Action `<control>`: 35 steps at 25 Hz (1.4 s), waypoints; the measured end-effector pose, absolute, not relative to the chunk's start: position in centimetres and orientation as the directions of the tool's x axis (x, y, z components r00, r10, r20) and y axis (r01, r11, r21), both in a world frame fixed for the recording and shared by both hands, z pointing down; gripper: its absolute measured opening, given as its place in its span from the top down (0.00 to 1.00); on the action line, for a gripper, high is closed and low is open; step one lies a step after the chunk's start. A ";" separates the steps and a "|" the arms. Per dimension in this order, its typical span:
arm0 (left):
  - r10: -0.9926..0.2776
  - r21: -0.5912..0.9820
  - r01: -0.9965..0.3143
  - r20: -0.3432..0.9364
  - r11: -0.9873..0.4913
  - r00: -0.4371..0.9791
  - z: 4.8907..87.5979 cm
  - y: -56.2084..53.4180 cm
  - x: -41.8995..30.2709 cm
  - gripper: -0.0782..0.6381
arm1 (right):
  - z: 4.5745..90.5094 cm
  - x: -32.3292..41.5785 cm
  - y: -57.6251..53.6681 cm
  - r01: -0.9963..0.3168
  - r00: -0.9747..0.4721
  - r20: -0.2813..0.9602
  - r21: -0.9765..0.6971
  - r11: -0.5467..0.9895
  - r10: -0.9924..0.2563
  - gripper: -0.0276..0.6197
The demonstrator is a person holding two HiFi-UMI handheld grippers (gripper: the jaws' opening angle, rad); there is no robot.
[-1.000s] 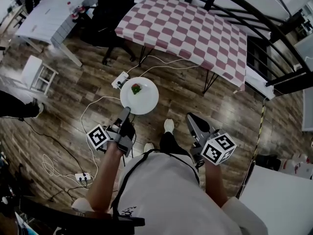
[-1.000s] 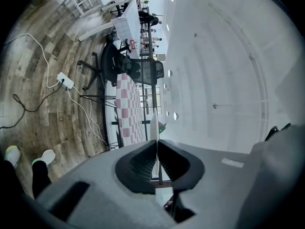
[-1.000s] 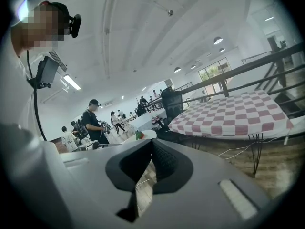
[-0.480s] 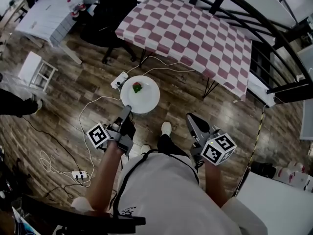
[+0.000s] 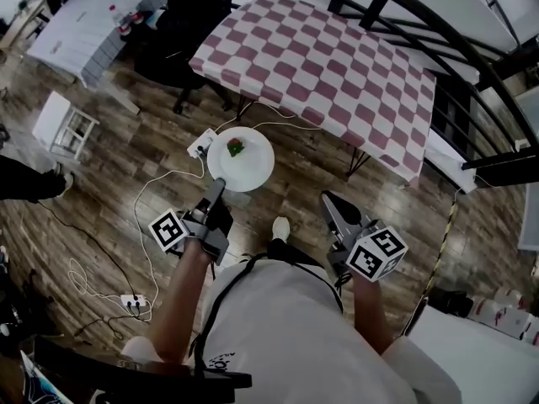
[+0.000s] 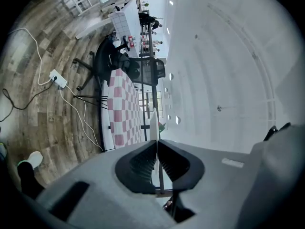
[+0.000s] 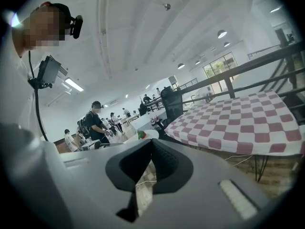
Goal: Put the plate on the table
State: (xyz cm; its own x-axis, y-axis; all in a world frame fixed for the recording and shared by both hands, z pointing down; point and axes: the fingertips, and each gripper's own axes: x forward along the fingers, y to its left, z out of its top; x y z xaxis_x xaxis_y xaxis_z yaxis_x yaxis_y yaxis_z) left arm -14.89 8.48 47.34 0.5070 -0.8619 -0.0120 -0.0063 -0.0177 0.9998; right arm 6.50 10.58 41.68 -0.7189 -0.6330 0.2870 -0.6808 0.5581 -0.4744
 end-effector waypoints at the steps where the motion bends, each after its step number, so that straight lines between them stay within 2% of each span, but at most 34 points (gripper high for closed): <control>1: -0.862 1.000 -0.007 -0.014 -0.020 0.506 47.3 7.9 -14.1 0.86 | 41.8 7.3 10.0 -0.680 -0.720 0.286 -0.474 0.559 -0.633 0.94; 15: -0.866 0.999 -0.002 -0.027 -0.033 0.499 46.9 2.4 -5.6 0.86 | 42.9 14.8 4.4 -0.661 -0.745 0.285 -0.443 0.606 -0.603 0.94; 35: -0.877 0.999 -0.007 -0.026 -0.034 0.480 46.5 0.1 -2.0 0.86 | 43.1 18.6 2.0 -0.650 -0.754 0.276 -0.445 0.616 -0.597 0.94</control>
